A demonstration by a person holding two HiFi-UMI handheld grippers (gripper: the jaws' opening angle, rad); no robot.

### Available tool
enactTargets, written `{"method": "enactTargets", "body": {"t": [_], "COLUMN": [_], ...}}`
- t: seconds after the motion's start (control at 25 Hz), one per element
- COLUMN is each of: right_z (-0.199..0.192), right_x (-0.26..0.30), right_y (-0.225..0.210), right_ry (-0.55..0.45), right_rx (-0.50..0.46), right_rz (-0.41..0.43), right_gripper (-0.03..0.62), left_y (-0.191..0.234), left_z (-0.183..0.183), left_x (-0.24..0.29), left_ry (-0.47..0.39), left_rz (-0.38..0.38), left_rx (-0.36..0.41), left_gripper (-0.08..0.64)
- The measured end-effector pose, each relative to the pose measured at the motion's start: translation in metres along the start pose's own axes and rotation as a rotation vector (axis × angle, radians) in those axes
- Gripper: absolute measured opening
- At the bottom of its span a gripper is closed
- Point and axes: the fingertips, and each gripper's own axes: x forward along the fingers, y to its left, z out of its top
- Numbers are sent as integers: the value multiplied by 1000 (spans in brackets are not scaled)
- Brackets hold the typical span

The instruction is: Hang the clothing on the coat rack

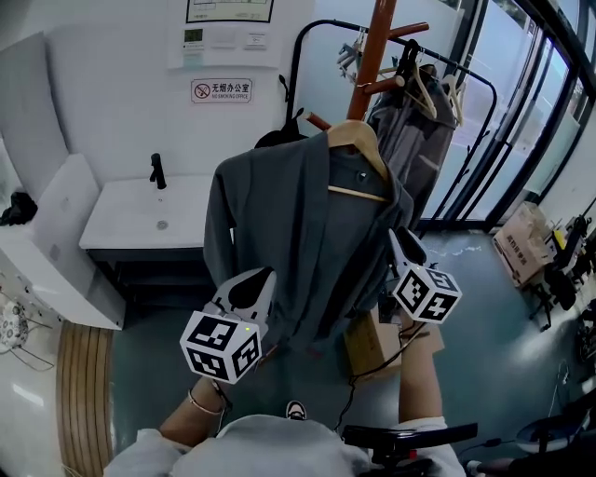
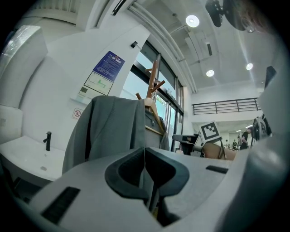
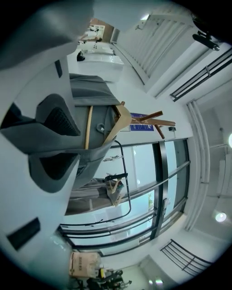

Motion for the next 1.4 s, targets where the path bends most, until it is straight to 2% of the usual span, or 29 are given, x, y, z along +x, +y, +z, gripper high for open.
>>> {"method": "enactTargets", "body": {"t": [0.24,0.48,0.72,0.96,1.16,1.4], "right_z": [-42,-82,-120,-151,-157,-154], "right_x": [-21,-47,-74,-87,-88,-78], "right_y": [10,18,16,20,16,16], "right_ry": [-3,32,133,224,225,231], "right_rx": [68,31,35,28,11,5], "right_rz": [-119,-275,-364,-342,-330,-238], "right_gripper": [87,36,25,23,23,23], "left_y": [1,7,18,22,18,14], "left_z": [-19,-45,-68,-82,-86,-78], "left_x": [-5,-12,-15,-13,-8,4], "left_ry": [44,76,81,92,97,65], "left_rz": [-13,-3,44,67,81,136], "left_rx": [-13,-30,-59,-83,-108,-110], "left_gripper": [14,14,14,14,12,12]}}
